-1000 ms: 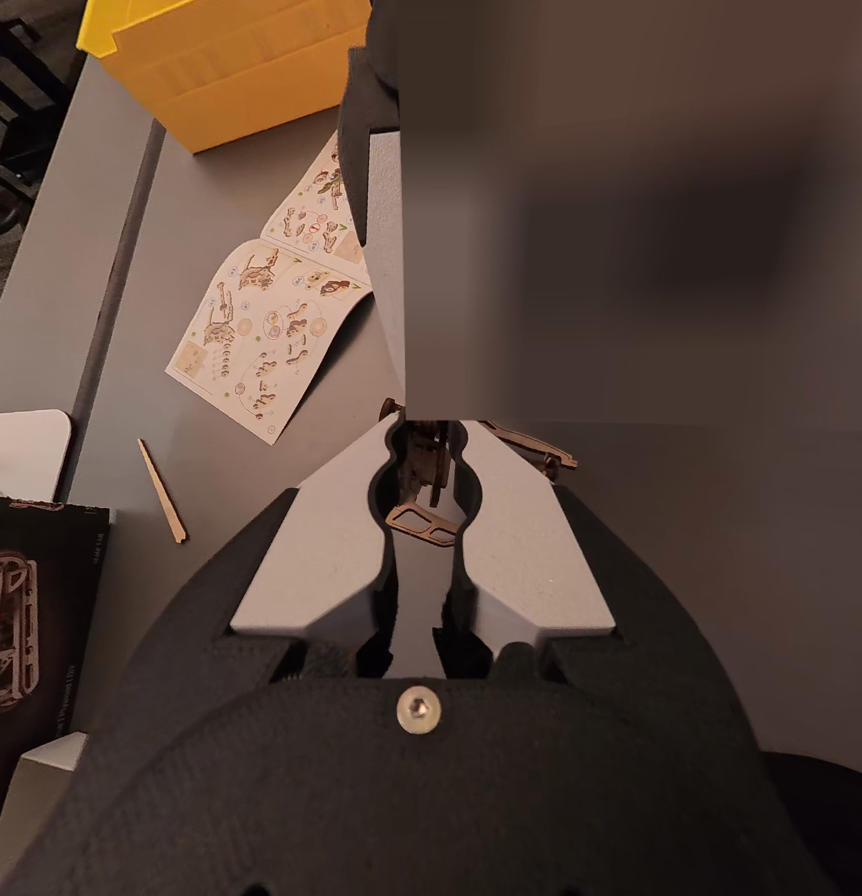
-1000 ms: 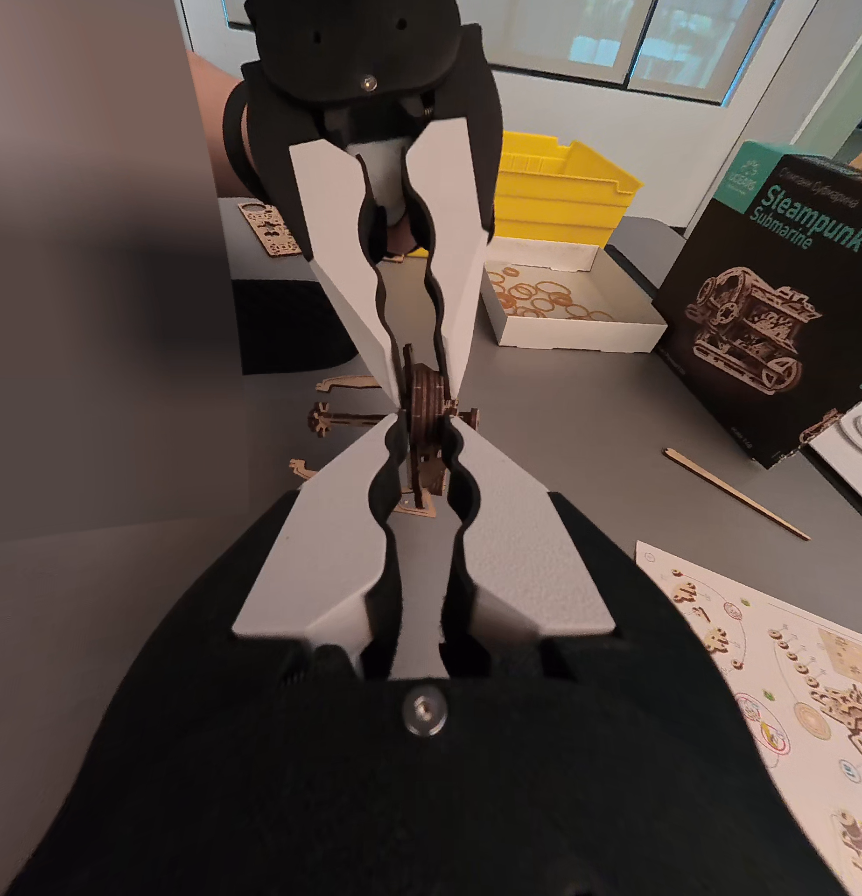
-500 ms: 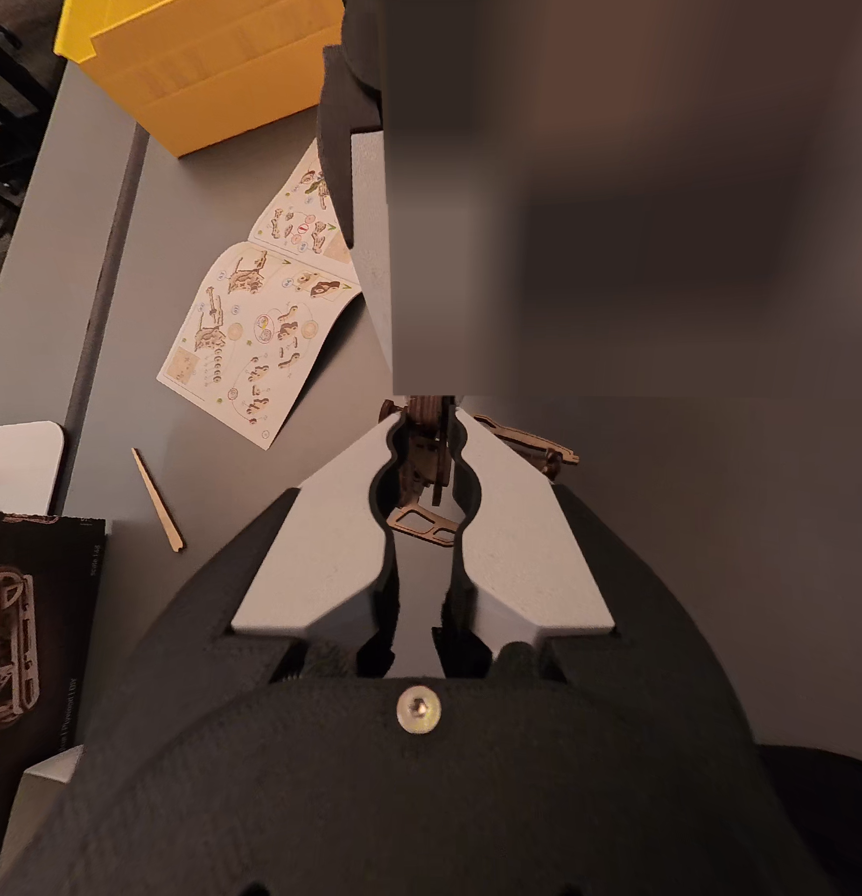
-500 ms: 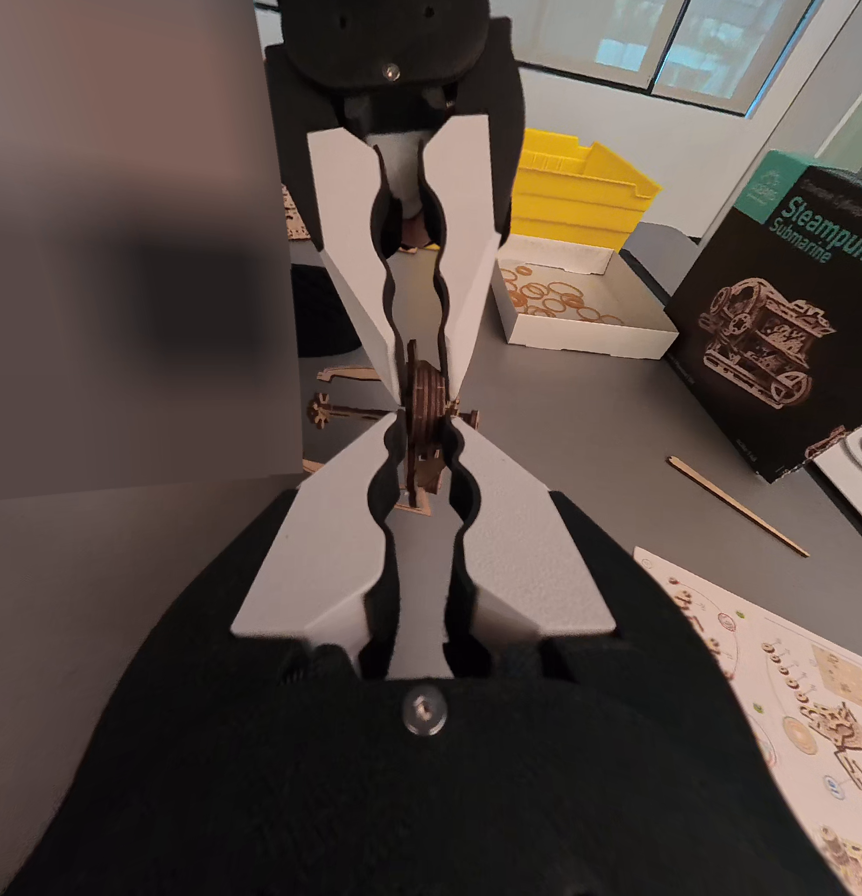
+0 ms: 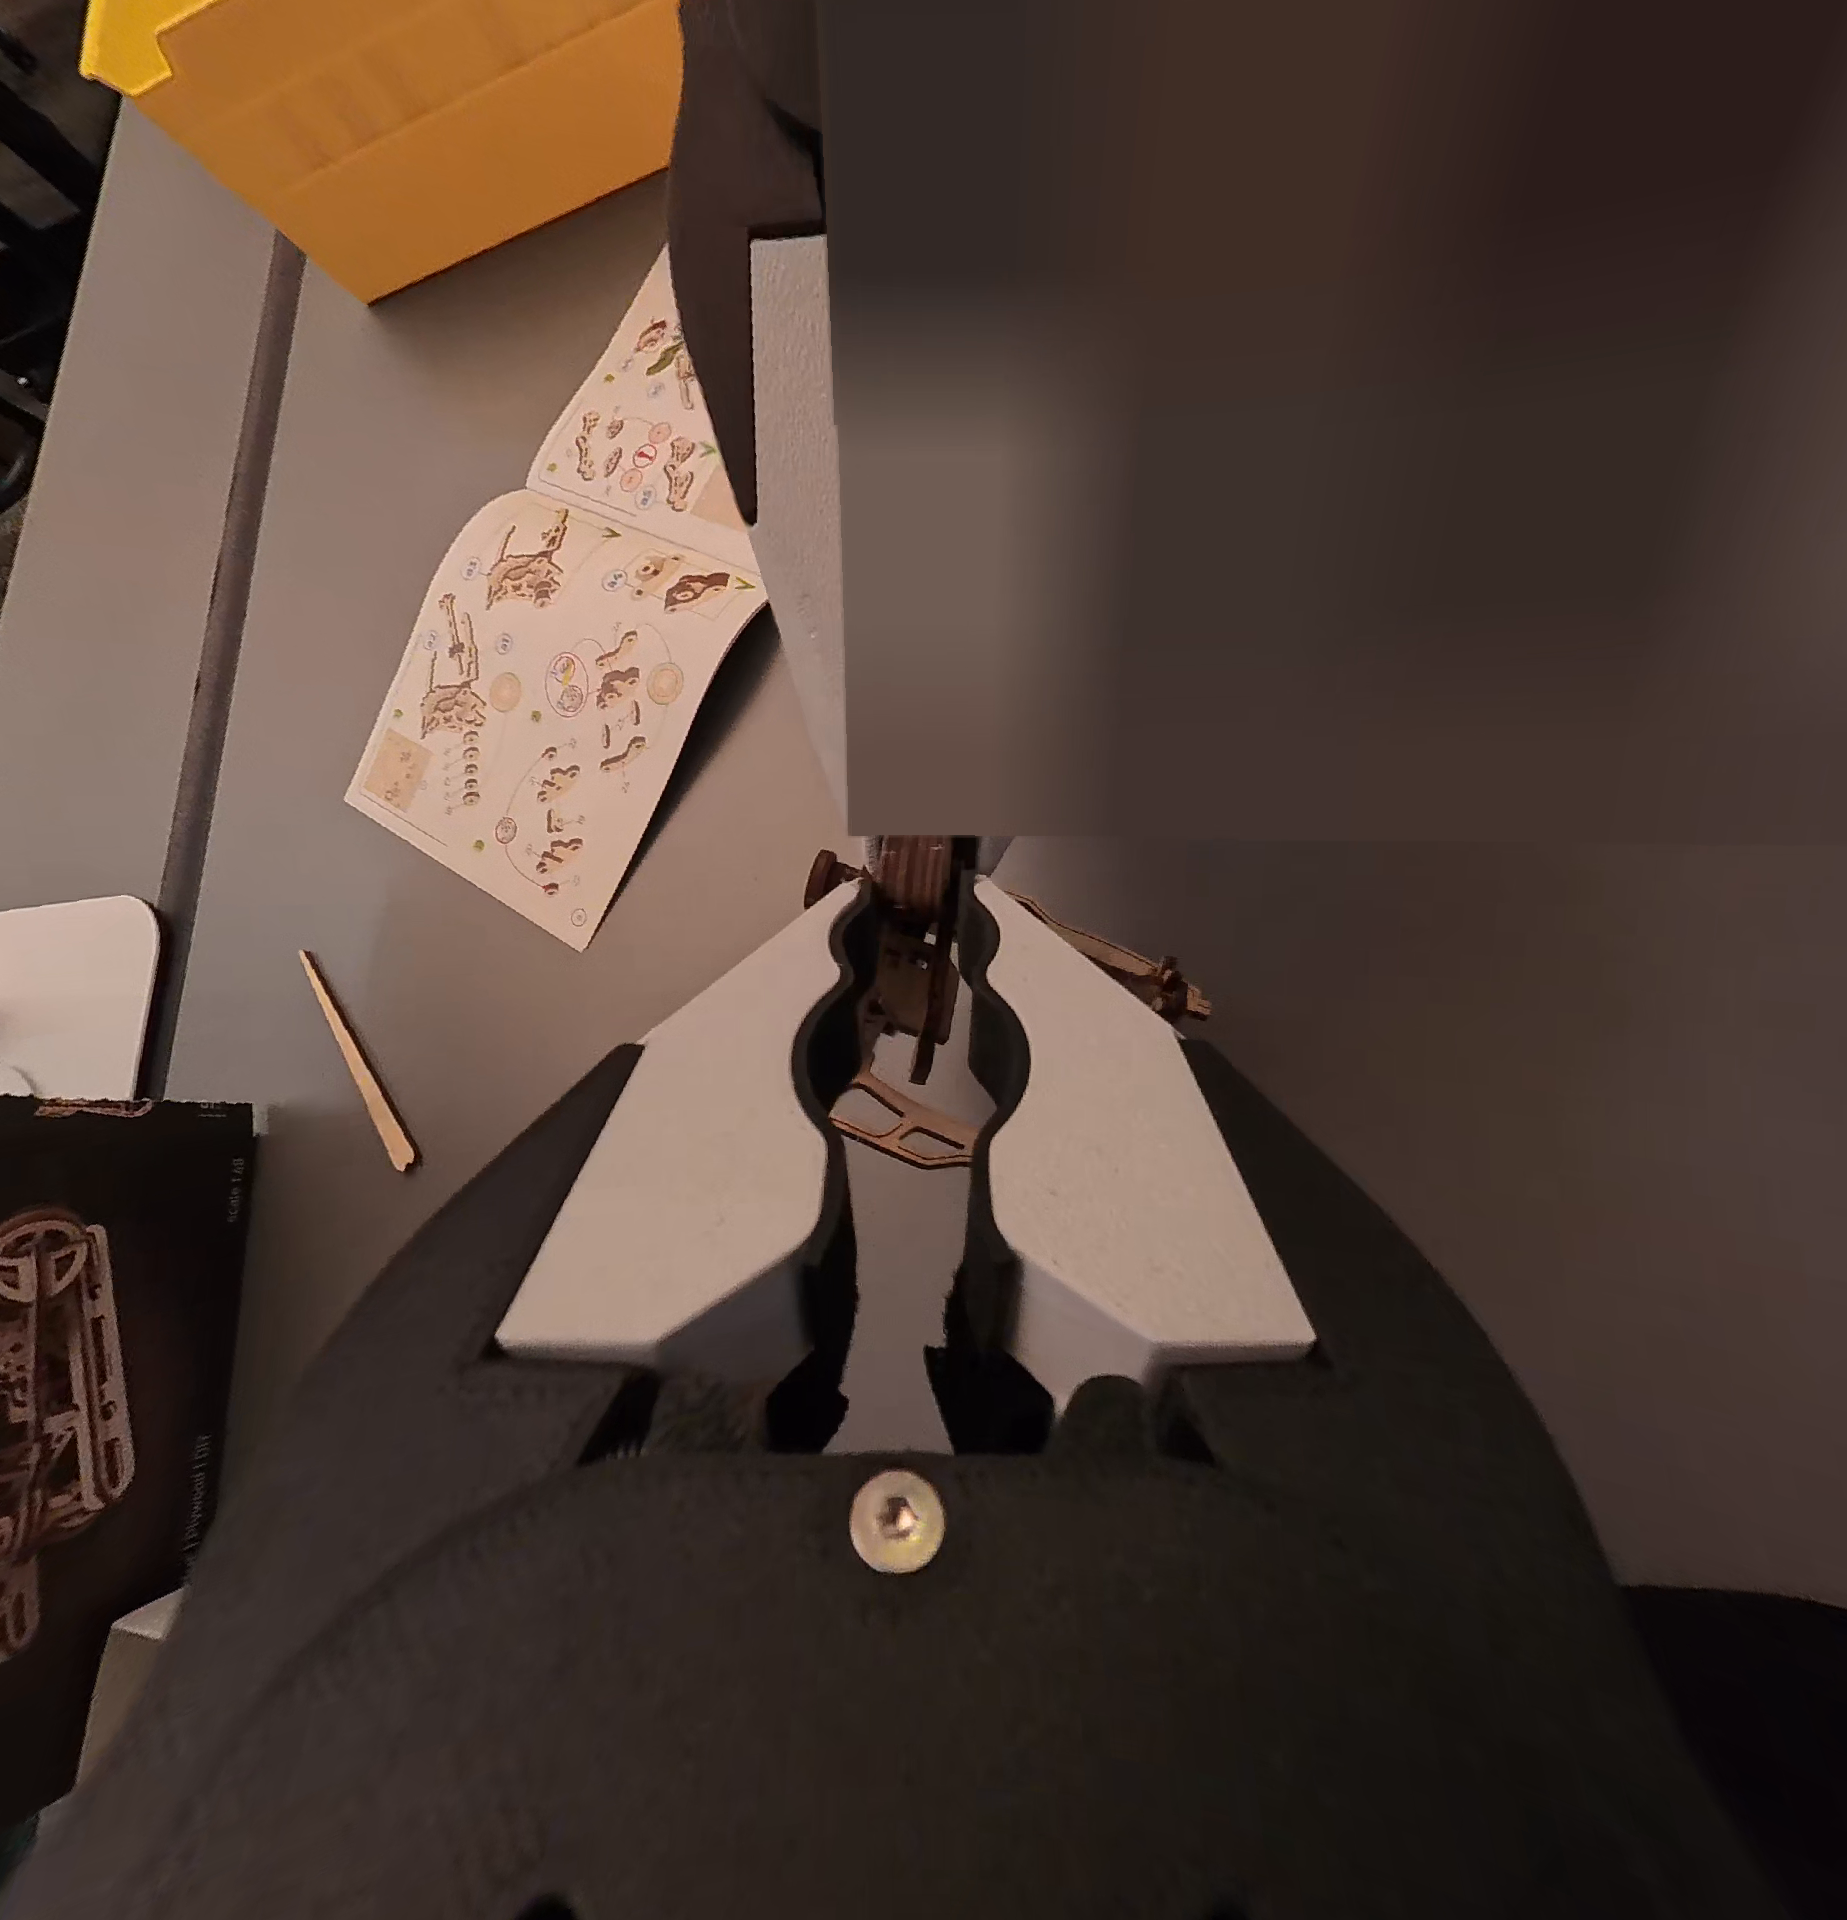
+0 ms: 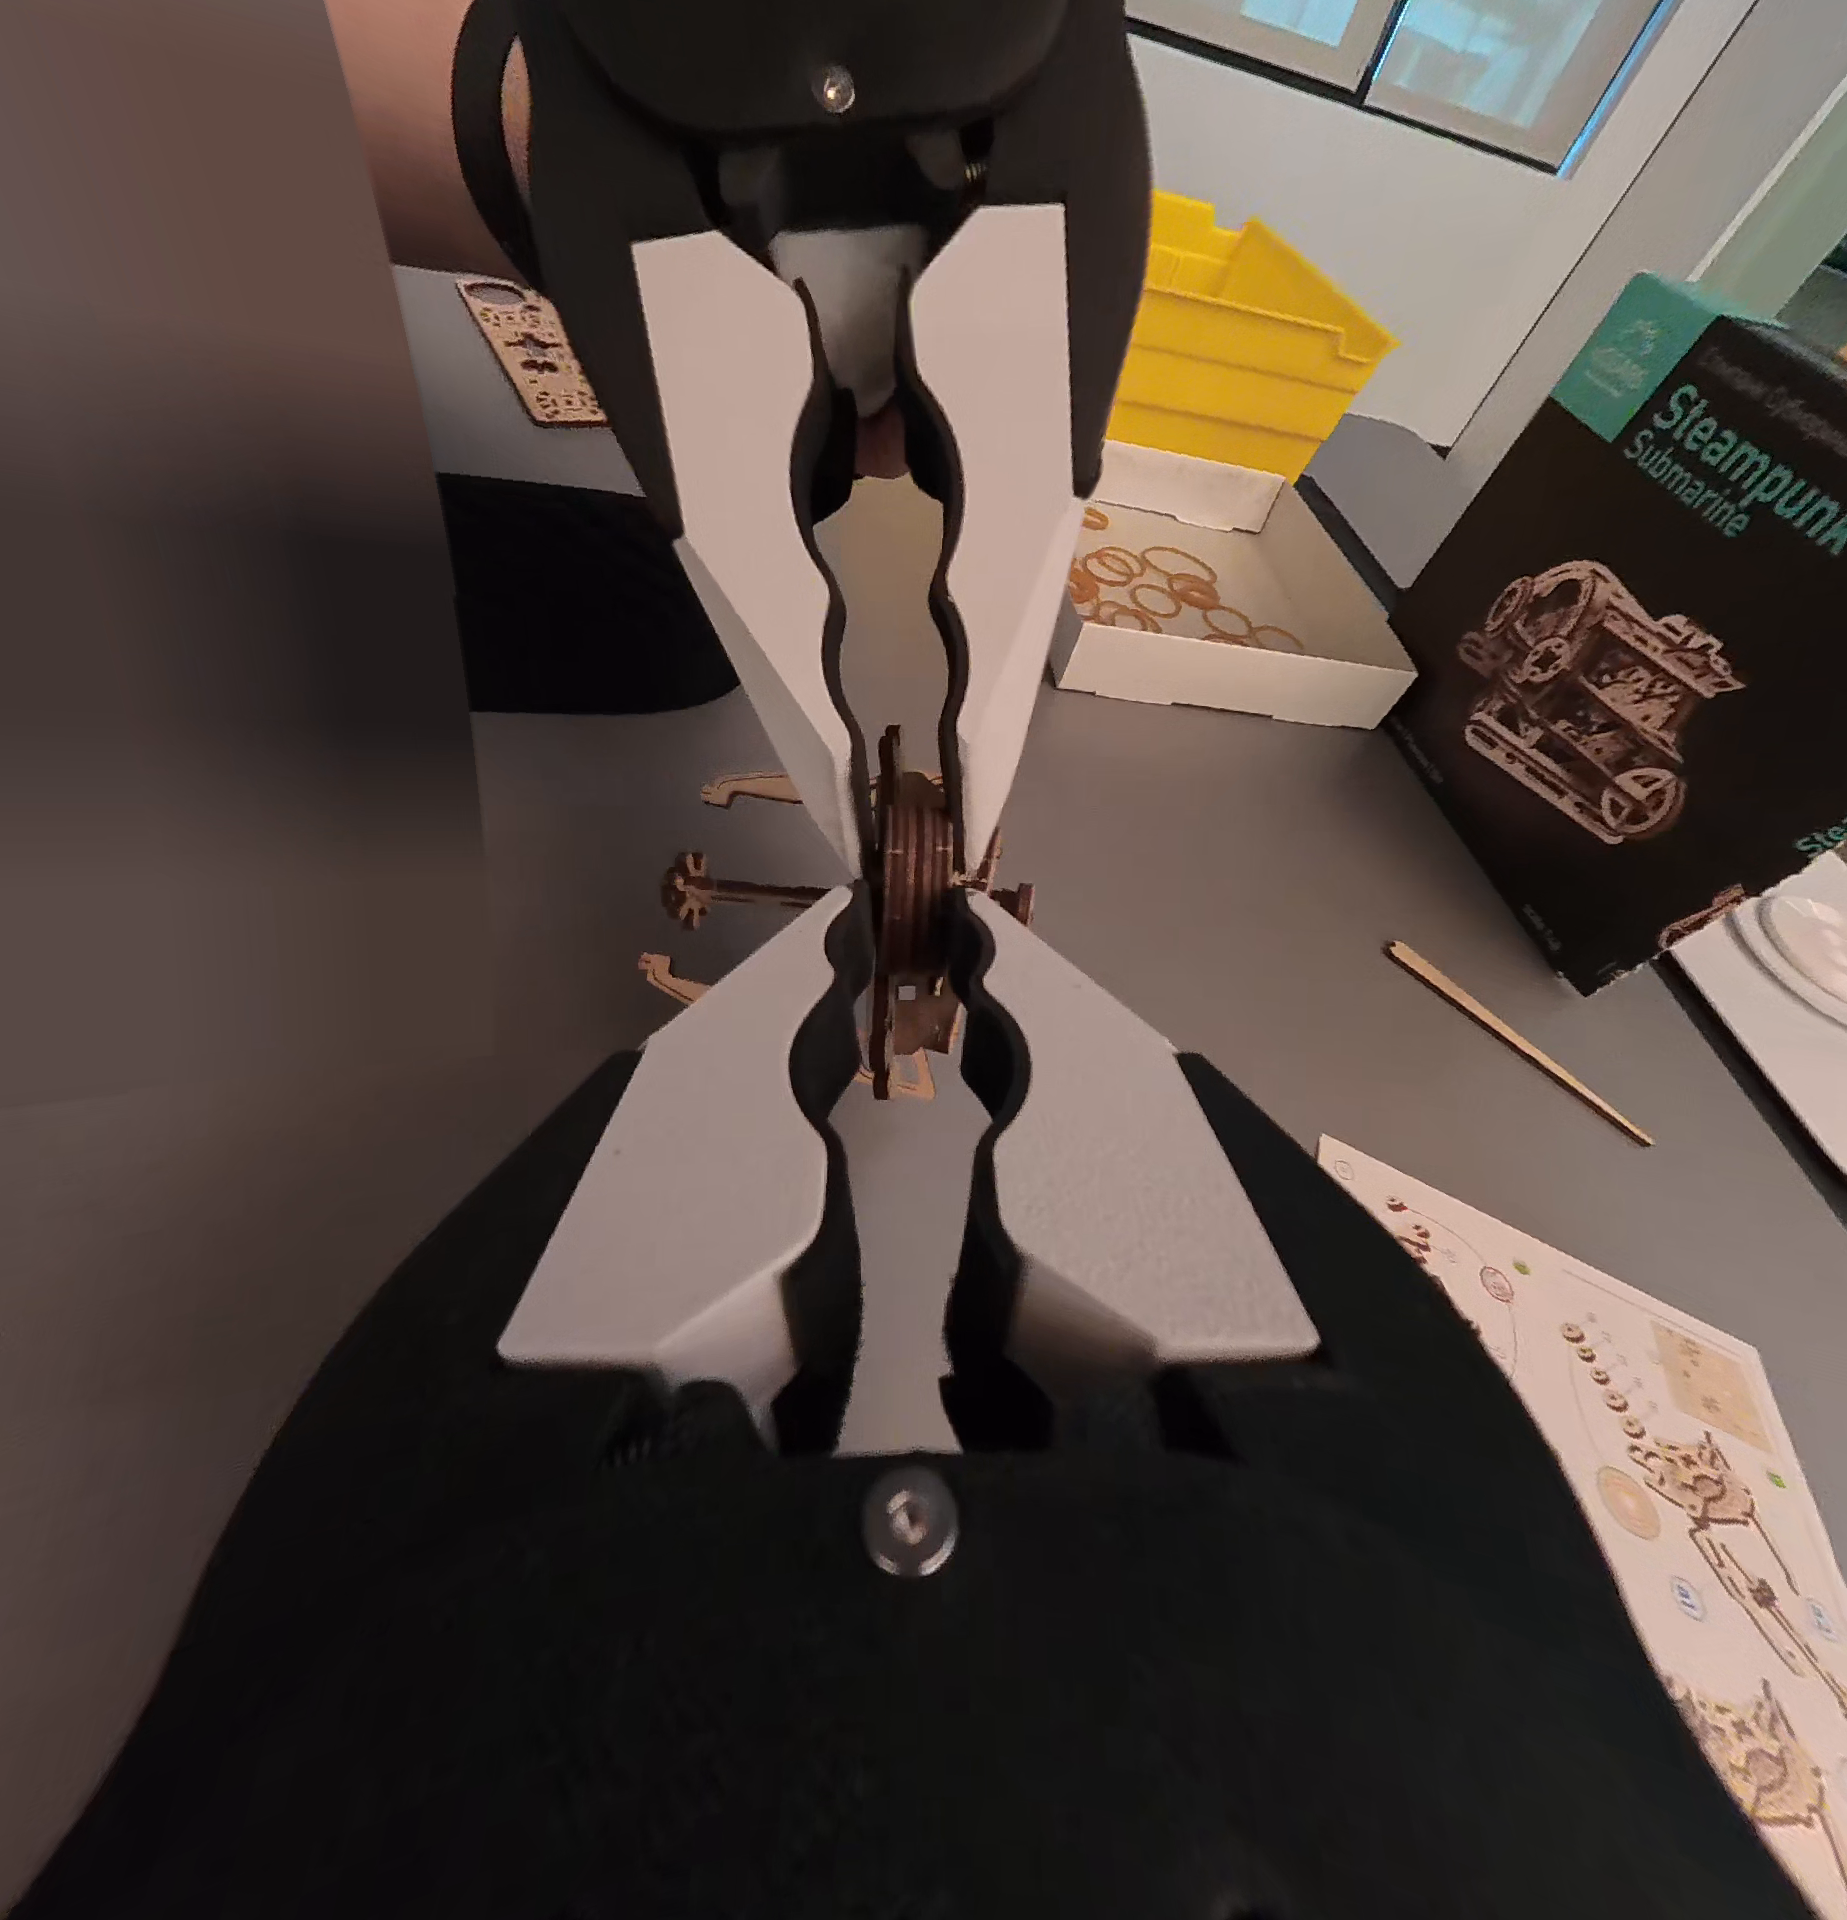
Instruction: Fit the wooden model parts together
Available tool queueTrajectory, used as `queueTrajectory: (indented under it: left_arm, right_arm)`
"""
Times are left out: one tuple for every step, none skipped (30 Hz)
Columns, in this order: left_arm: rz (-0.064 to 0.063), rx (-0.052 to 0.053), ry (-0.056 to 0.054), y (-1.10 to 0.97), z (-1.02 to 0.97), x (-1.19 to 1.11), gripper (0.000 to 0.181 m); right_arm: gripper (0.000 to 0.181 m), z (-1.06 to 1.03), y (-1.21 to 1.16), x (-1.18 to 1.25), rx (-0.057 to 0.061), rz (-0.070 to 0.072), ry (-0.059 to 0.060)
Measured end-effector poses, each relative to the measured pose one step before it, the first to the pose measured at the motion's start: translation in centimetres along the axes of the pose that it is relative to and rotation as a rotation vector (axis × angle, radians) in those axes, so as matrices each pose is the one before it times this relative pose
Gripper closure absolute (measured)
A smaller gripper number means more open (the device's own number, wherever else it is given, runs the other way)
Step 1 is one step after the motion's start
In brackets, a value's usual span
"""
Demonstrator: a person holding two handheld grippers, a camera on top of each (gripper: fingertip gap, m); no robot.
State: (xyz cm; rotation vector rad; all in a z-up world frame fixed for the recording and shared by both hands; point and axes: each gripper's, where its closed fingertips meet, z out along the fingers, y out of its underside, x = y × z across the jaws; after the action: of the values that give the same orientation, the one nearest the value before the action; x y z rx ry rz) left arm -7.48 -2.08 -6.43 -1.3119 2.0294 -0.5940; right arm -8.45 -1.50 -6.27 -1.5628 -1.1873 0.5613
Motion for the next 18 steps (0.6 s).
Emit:
queueTrajectory:
  left_arm:
    - [0.0012, 0.0021, -0.0008, -0.051, -0.041, -0.005, 0.169]
    - [0.002, 0.0003, -0.0011, -0.058, -0.031, 0.003, 0.169]
    - [0.0005, -0.0025, 0.0004, -0.006, -0.002, 0.027, 0.169]
    - [0.0018, -0.0013, -0.002, 0.021, 0.048, -0.008, 0.169]
    - [0.0038, -0.0009, -0.0036, 0.034, 0.043, -0.036, 0.169]
    - [0.0005, -0.0057, 0.004, 0.054, 0.053, 0.061, 0.168]
    - [-0.0044, -0.0066, 0.0045, 0.064, 0.081, 0.057, 0.168]
    - [-0.0021, -0.0006, 0.0016, 0.001, 0.031, 0.001, 0.168]
    - [0.0022, 0.0028, 0.001, -0.043, -0.002, -0.013, 0.168]
    - [0.0041, 0.004, -0.0024, -0.045, -0.036, -0.034, 0.167]
    - [0.0041, -0.0047, -0.0106, 0.097, -0.083, -0.128, 0.165]
    - [0.0004, -0.012, -0.0177, 0.216, -0.124, -0.271, 0.153]
    - [-0.007, -0.0072, -0.016, 0.218, -0.236, -0.298, 0.149]
    - [-0.0139, 0.0155, 0.0003, 0.007, -0.376, -0.085, 0.148]
    - [-0.023, 0.0378, 0.0186, -0.248, -0.475, 0.147, 0.148]
    - [-0.0329, 0.0447, 0.0178, -0.326, -0.505, 0.094, 0.148]
    - [-0.0341, 0.0404, 0.0148, -0.232, -0.461, -0.007, 0.148]
    - [-0.0295, 0.0388, 0.0146, -0.222, -0.394, -0.006, 0.148]
  right_arm:
    - [0.169, -0.035, -0.062, 0.004, 0.0064, 0.0072, -0.0021]
    - [0.169, -0.022, -0.038, -0.007, 0.0066, 0.0097, -0.0051]
    - [0.169, 0.002, 0.021, -0.023, 0.001, 0.0049, -0.0033]
    - [0.169, 0.0, 0.05, 0.021, -0.0037, -0.0036, 0.0046]
    - [0.169, 0.009, 0.037, 0.029, -0.0031, -0.0069, 0.0078]
    - [0.169, 0.034, 0.088, -0.068, -0.0056, -0.0034, -0.0007]
    - [0.169, 0.022, 0.086, -0.026, -0.0031, 0.0035, -0.0016]
    - [0.169, -0.022, 0.027, -0.004, 0.0043, 0.0047, -0.002]
    - [0.169, -0.021, -0.013, 0.0, 0.007, 0.0087, -0.0044]
    - [0.169, -0.048, -0.046, 0.034, 0.0068, 0.0129, -0.004]
    - [0.169, -0.098, -0.056, 0.089, 0.0068, 0.0088, -0.0007]
    - [0.169, -0.137, 0.015, 0.181, 0.0051, 0.009, 0.0027]
    - [0.169, -0.157, 0.014, 0.156, 0.0076, 0.0148, -0.0024]
    - [0.169, -0.165, -0.012, 0.092, 0.0112, 0.0215, -0.0095]
    - [0.169, -0.182, -0.124, 0.094, 0.0184, 0.0238, -0.0097]
    - [0.169, -0.179, -0.215, 0.066, 0.0211, 0.0256, -0.0134]
    - [0.169, -0.189, -0.376, -0.118, 0.029, 0.019, -0.0249]
    - [0.169, -0.161, -0.445, -0.105, 0.0313, 0.0049, -0.0178]
